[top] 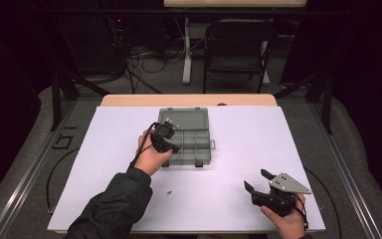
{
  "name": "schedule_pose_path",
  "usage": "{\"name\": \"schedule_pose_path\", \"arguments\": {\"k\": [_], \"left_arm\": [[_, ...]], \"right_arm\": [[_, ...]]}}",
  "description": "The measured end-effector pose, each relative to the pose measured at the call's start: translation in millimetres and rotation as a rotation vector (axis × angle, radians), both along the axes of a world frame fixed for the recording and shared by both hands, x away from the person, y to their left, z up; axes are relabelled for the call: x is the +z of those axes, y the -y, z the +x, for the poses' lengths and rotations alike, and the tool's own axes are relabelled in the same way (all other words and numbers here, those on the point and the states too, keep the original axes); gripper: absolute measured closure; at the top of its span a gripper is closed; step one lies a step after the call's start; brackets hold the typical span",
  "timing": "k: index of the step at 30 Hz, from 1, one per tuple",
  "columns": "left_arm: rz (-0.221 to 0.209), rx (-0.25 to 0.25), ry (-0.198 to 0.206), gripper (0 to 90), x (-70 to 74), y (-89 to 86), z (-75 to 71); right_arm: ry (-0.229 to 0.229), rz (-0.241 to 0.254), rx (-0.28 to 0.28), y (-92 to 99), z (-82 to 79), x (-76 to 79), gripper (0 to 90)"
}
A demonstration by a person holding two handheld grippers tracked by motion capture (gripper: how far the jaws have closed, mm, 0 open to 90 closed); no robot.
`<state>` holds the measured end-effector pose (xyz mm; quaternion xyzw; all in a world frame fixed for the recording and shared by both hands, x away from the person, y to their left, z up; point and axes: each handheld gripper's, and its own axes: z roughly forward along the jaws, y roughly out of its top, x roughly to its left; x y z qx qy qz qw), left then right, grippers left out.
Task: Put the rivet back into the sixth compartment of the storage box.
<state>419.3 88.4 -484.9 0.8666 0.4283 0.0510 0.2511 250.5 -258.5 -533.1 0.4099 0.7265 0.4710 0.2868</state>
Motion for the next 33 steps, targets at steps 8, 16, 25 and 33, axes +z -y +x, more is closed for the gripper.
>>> {"name": "schedule_pose_path", "arguments": {"k": [8,16,25,33], "left_arm": [[0.007,0.003,-0.002,83.3,-3.5,-1.2,2.4],[0.005,0.008,0.000,83.3,-5.1,0.1,2.3],[0.004,0.001,0.005,74.8,-5.3,-1.2,2.6],[-0.026,-0.012,0.049,51.5,-3.3,-4.8,-1.3]], "right_arm": [[-0.006,-0.006,0.001,0.3,-0.5,0.5,27.8],[0.000,-0.005,-0.004,0.1,-0.5,0.4,27.9],[0.002,-0.005,-0.004,0.1,-0.6,0.4,27.8],[-0.007,-0.009,0.000,0.5,-1.0,0.9,27.8]]}}
